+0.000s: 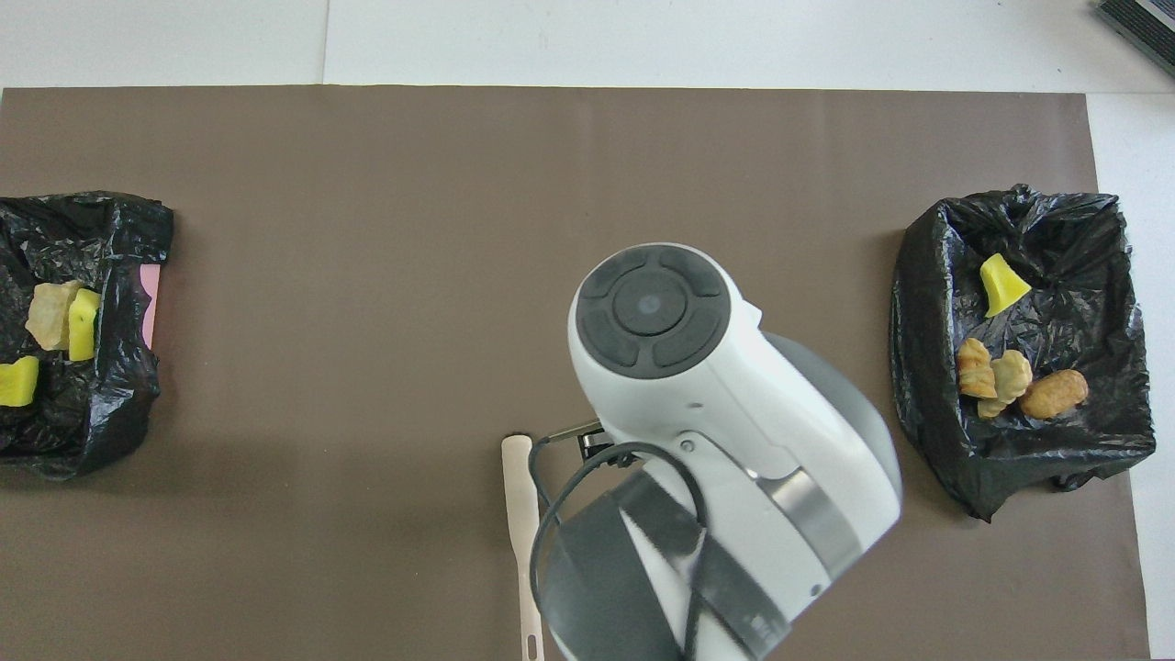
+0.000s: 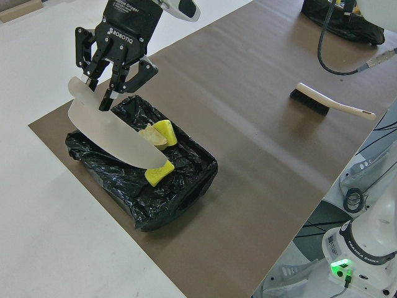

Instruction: Sweep and dump trash in bin

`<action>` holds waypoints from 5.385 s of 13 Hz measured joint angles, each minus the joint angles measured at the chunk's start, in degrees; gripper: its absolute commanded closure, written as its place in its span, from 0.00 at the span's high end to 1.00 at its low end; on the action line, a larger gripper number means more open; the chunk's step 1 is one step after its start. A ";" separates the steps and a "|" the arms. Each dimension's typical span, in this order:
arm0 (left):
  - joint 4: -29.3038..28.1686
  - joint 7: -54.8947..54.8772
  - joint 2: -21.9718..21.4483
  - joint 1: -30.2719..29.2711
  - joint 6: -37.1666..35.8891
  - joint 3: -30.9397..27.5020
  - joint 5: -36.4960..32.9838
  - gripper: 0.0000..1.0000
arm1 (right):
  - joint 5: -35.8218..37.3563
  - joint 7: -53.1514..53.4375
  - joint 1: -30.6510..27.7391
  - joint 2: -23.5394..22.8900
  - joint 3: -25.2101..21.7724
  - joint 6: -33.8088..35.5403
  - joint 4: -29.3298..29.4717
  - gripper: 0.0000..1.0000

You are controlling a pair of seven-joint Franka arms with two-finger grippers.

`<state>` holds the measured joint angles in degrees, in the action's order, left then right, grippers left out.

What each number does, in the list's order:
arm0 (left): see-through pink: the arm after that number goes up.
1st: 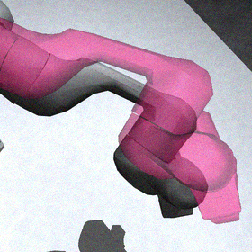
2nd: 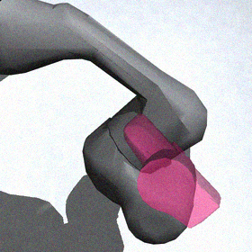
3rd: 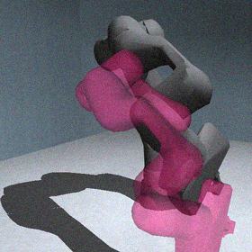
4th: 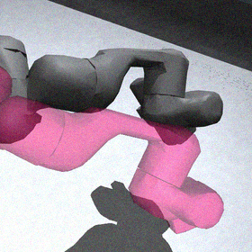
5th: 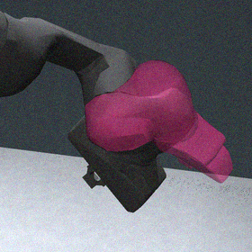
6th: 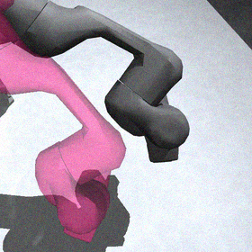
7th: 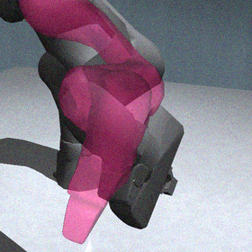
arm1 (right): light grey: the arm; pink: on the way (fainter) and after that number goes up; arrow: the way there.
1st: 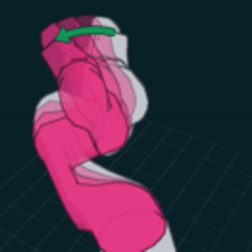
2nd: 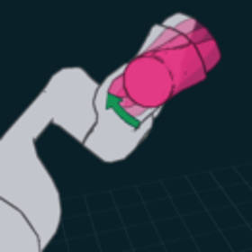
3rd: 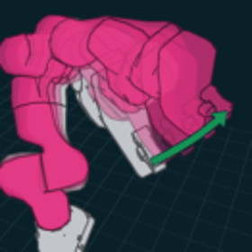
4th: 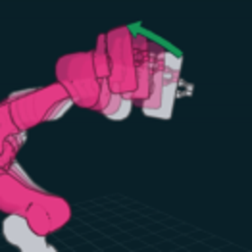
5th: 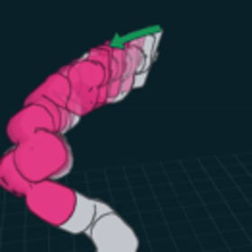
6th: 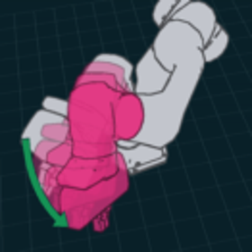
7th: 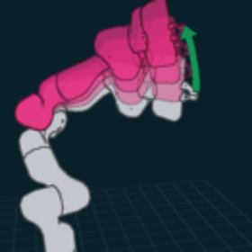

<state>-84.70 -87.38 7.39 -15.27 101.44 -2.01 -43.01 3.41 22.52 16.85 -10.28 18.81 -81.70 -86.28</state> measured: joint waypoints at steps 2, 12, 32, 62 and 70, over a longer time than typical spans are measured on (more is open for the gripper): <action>1.62 -1.44 -0.15 0.01 -0.87 0.14 6.26 0.00 | 0.12 -6.58 -4.48 0.01 -0.08 2.58 2.54 1.00; -4.09 39.85 -6.94 7.87 -13.74 0.88 38.25 0.00 | 0.26 -21.46 -20.81 4.12 -2.70 4.02 5.16 1.00; -20.69 118.22 8.66 54.35 30.51 1.34 48.91 0.00 | -1.03 -21.50 -21.75 7.90 -19.11 -0.70 3.21 1.00; -27.24 101.43 -7.70 31.90 3.22 -2.20 45.87 1.00 | -3.87 -19.88 -20.19 13.38 -18.50 -6.25 -5.52 1.00; -27.38 83.29 -10.68 20.69 -0.66 -2.23 42.89 1.00 | -3.85 -19.88 -20.19 13.39 -18.50 -6.25 -5.66 1.00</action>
<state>-112.08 -4.09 -3.30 5.42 100.78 -4.24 -0.11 -0.44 2.64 -3.33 3.11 0.31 -87.95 -91.94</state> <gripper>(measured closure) 0.000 0.000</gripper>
